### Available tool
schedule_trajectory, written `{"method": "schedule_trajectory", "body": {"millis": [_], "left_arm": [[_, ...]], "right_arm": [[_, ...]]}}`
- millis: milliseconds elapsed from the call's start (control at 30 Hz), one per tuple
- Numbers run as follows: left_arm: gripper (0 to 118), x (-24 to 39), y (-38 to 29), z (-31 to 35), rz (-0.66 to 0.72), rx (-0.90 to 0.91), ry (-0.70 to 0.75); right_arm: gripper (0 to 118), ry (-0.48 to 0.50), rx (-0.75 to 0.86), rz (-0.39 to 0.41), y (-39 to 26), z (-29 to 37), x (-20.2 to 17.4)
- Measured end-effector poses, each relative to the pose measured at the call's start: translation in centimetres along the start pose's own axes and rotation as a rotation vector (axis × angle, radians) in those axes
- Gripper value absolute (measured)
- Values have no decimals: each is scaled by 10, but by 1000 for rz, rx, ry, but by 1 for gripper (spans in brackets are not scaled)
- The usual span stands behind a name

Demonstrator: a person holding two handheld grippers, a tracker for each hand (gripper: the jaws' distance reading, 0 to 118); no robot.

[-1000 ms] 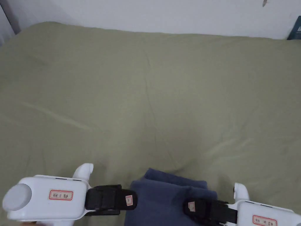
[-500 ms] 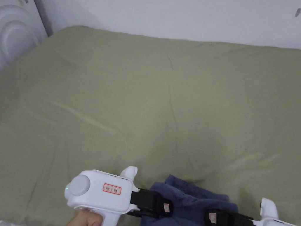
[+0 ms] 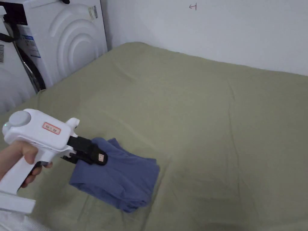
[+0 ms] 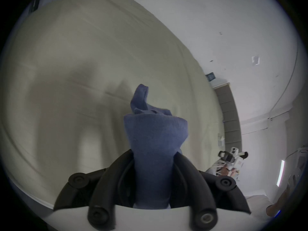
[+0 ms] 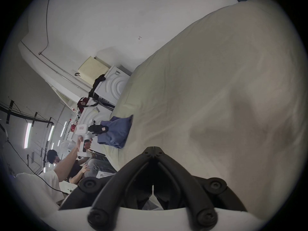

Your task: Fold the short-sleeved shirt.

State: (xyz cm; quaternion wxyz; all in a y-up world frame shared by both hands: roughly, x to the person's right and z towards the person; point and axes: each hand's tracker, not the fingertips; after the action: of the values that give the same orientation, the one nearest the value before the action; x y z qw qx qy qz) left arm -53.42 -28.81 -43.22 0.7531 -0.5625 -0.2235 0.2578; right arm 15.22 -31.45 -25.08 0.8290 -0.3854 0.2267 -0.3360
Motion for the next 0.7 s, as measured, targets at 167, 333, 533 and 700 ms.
{"method": "schedule_trajectory", "body": {"millis": [167, 333, 533, 700], "left_arm": [[22, -28, 39, 14, -3, -38, 44], [85, -28, 52, 20, -82, -75, 106], [118, -2, 37, 54, -132, 117, 223], [66, 91, -15, 33, -255, 237, 279]], "right_arm": [[2, -36, 26, 1, 9, -1, -4], [2, -43, 30, 4, 16, -2, -3], [2, -27, 49, 35, 21, 11, -5], [2, -38, 122, 138, 27, 36, -25]]}}
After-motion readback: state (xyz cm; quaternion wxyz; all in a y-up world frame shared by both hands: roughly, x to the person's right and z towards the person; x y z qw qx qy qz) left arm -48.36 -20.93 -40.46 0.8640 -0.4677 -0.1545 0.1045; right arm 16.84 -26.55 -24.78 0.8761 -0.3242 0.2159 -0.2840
